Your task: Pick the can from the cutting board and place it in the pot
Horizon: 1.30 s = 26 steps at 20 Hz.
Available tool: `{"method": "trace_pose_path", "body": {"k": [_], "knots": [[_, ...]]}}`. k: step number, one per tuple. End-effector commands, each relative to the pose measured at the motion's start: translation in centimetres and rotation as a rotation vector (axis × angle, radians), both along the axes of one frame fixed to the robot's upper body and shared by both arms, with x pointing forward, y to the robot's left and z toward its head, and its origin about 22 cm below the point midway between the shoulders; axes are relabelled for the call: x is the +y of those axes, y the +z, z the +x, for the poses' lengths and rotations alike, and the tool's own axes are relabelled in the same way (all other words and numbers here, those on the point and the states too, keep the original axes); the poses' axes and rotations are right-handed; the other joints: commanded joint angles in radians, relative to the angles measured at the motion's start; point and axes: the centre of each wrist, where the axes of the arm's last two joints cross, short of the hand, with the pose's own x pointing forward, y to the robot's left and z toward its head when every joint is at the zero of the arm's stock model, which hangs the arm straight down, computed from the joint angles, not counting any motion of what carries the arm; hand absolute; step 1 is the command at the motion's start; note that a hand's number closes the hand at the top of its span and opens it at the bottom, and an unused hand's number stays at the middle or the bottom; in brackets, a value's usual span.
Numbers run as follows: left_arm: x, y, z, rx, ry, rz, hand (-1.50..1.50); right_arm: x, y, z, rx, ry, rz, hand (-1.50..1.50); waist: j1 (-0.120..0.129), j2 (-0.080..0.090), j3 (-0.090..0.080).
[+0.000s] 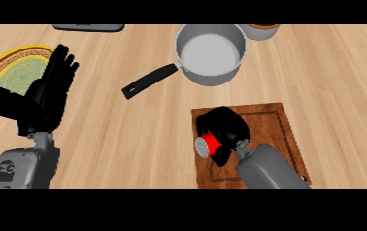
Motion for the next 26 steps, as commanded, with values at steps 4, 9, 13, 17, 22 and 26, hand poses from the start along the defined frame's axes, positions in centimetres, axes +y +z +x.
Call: {"method": "trace_pose_path", "body": {"k": [4, 9, 13, 17, 22, 26], "knots": [[-1.2, 0.3, 0.4, 0.000, -0.051, 0.013, 0.00, 10.7, -0.6, -9.7, -0.051, 0.340, -0.056, 1.50, 0.047, 0.006, 0.008], [-0.1, 0.9, 0.6, -0.020, -0.008, 0.007, 0.00, 12.5, 0.4, -14.4, -0.103, 0.302, 0.072, 1.50, 0.009, 0.008, 0.008], [-0.8, 0.2, 0.9, -0.010, 0.014, 0.007, 0.00, 12.4, 4.1, -15.6, -0.293, 0.160, 0.320, 1.50, -0.027, 0.002, 0.009], [0.7, -0.5, -0.3, 0.014, 0.016, 0.016, 0.00, 12.4, 5.8, -16.6, -0.434, 0.032, 0.489, 1.50, -0.024, -0.005, 0.008], [0.6, 0.7, 1.0, 0.003, 0.035, 0.004, 0.00, 12.8, 8.8, -15.3, -0.569, -0.082, 0.571, 1.50, -0.035, 0.002, 0.007], [-0.4, -0.5, 1.0, -0.003, 0.024, 0.001, 0.00, 13.5, 10.5, -12.7, -0.624, -0.147, 0.561, 1.50, -0.041, 0.006, 0.007]]}}
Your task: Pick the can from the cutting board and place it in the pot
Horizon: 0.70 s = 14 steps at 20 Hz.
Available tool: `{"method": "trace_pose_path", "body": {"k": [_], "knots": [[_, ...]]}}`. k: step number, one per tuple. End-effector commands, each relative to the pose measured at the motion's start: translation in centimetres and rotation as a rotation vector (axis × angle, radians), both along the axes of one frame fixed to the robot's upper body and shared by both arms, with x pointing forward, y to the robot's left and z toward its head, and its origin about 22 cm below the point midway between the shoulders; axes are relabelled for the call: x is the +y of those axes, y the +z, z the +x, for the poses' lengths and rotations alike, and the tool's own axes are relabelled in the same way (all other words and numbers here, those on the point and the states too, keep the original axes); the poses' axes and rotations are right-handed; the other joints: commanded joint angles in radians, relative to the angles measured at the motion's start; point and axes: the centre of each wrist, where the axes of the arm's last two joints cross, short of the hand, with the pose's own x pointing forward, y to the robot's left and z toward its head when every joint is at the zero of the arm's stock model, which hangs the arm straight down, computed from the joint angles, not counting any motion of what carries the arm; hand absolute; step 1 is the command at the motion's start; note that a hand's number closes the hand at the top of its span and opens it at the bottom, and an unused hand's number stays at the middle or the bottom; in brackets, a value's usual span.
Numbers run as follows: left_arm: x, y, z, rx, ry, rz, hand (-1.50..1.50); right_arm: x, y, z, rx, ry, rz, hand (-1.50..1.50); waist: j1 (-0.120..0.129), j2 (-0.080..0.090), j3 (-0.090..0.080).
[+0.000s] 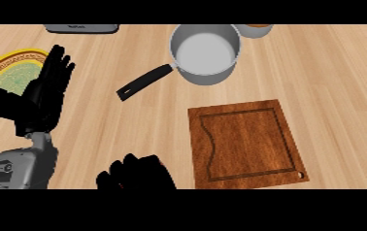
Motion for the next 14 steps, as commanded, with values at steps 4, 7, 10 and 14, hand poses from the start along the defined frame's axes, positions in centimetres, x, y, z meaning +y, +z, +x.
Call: {"method": "trace_pose_path", "body": {"k": [4, 7, 10, 14], "knots": [[0.4, 0.9, 0.7, -0.008, -0.001, 0.017, 0.00, 1.1, 3.3, 4.5, 0.002, -0.124, 0.107, 1.50, -0.002, 0.006, 0.000], [0.4, -1.1, -0.7, 0.000, 0.018, 0.005, 0.00, 0.5, 4.0, 7.2, 0.038, -0.136, 0.145, 1.50, -0.006, 0.007, 0.000], [0.7, 1.3, -0.4, -0.001, 0.005, 0.003, 0.00, 0.6, 4.4, 9.9, 0.040, -0.161, 0.165, 1.50, -0.003, 0.007, 0.000], [0.1, 0.6, -0.8, -0.016, 0.007, 0.002, 0.00, 0.3, 2.5, 12.7, 0.077, -0.176, 0.153, 1.50, -0.006, 0.007, 0.000]]}}
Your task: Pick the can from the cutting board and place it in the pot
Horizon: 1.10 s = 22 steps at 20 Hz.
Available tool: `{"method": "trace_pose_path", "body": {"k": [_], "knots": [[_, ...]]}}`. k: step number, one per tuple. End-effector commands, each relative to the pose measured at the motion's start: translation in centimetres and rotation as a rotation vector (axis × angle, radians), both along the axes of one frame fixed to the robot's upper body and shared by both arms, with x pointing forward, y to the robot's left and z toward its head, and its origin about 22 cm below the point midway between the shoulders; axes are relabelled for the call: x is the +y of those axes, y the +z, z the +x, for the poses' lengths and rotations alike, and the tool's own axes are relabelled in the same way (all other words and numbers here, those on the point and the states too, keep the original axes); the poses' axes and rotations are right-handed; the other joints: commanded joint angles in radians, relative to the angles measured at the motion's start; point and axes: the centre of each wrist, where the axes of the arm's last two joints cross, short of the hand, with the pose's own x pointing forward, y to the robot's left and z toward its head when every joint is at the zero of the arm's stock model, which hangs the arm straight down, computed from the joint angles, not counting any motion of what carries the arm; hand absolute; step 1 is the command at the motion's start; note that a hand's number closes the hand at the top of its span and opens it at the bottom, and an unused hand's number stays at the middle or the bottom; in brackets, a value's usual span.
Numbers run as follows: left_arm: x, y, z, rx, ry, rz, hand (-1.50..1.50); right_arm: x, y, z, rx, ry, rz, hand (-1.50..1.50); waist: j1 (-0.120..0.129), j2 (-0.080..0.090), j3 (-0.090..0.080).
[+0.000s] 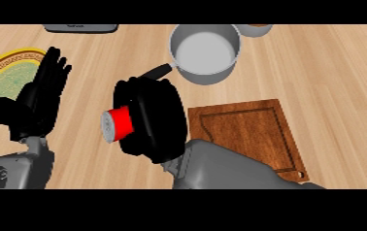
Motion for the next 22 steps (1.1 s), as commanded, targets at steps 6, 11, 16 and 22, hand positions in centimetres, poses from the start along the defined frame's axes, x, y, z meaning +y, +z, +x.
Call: {"method": "trace_pose_path", "body": {"k": [6, 11, 16, 22], "knots": [[0.7, -0.6, -0.3, -0.001, 0.002, 0.006, 0.00, -2.4, -2.6, 7.7, -0.181, -0.183, -0.223, 1.50, 0.003, -0.002, -0.002], [-1.8, -0.2, 0.2, -0.016, -0.014, 0.011, 0.00, -3.8, -5.0, 11.8, -0.185, -0.268, -0.333, 1.50, 0.012, 0.007, 0.000], [-1.2, 0.3, 0.2, -0.026, -0.022, 0.007, 0.00, -5.4, -8.0, 13.5, -0.143, -0.244, -0.345, 1.50, 0.020, 0.009, 0.000], [-1.7, 1.0, 1.6, -0.043, -0.047, 0.028, 0.00, -6.6, -6.7, 15.4, 0.106, -0.264, -0.198, -1.50, 0.045, 0.019, 0.001]]}}
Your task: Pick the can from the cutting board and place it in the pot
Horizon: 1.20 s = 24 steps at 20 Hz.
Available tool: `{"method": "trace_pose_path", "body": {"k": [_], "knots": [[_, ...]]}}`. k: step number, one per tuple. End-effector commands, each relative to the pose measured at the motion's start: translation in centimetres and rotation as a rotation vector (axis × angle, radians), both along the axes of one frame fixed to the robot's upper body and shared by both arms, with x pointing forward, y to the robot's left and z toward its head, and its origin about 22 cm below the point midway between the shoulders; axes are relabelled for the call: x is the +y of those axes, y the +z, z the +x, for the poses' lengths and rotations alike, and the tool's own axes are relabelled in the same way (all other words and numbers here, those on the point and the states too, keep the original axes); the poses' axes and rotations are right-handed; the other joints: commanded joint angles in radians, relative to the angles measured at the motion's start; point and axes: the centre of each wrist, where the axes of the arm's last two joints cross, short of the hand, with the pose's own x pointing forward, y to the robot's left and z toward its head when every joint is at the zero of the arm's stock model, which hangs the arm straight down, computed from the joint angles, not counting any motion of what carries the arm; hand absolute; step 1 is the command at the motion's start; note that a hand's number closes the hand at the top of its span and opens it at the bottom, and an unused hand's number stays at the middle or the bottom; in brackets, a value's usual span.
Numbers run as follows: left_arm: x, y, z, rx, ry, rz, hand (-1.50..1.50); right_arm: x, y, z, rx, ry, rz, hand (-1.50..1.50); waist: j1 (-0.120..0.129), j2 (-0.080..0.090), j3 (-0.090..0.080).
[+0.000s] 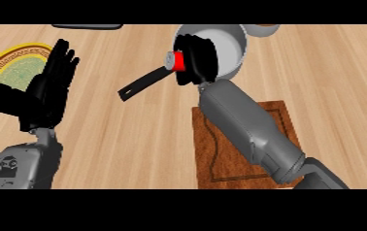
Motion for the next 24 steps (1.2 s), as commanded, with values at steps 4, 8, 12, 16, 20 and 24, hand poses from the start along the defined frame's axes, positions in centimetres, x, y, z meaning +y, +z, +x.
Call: {"method": "trace_pose_path", "body": {"k": [4, 8, 12, 16, 20, 24], "knots": [[-0.3, 0.0, 0.0, 0.010, -0.020, -0.006, 0.00, -2.0, -1.2, 1.0, 0.193, 0.099, 0.172, -1.50, 0.022, 0.007, 0.001], [-0.2, -0.1, 0.1, 0.000, -0.030, 0.001, 0.00, -2.3, -0.6, 1.0, 0.173, 0.197, 0.346, -1.50, 0.033, 0.010, 0.002], [0.3, -0.4, -0.4, 0.002, -0.030, 0.007, 0.00, -3.9, -1.2, 0.9, 0.099, 0.212, 0.567, -1.50, 0.016, 0.005, 0.002], [-0.3, 0.0, -0.9, 0.026, -0.006, -0.012, 0.00, -5.2, -0.2, 2.5, 0.098, 0.244, 0.697, -1.50, 0.001, 0.000, 0.002], [0.5, -0.2, -0.6, 0.009, 0.024, -0.005, 0.00, -8.7, -0.5, 3.5, 0.107, 0.243, 0.756, -1.50, -0.026, -0.008, 0.000], [1.8, 0.3, -0.1, 0.016, 0.056, -0.007, 0.00, -12.1, 0.6, 4.5, 0.122, 0.287, 0.779, -1.50, -0.036, -0.011, 0.000]]}}
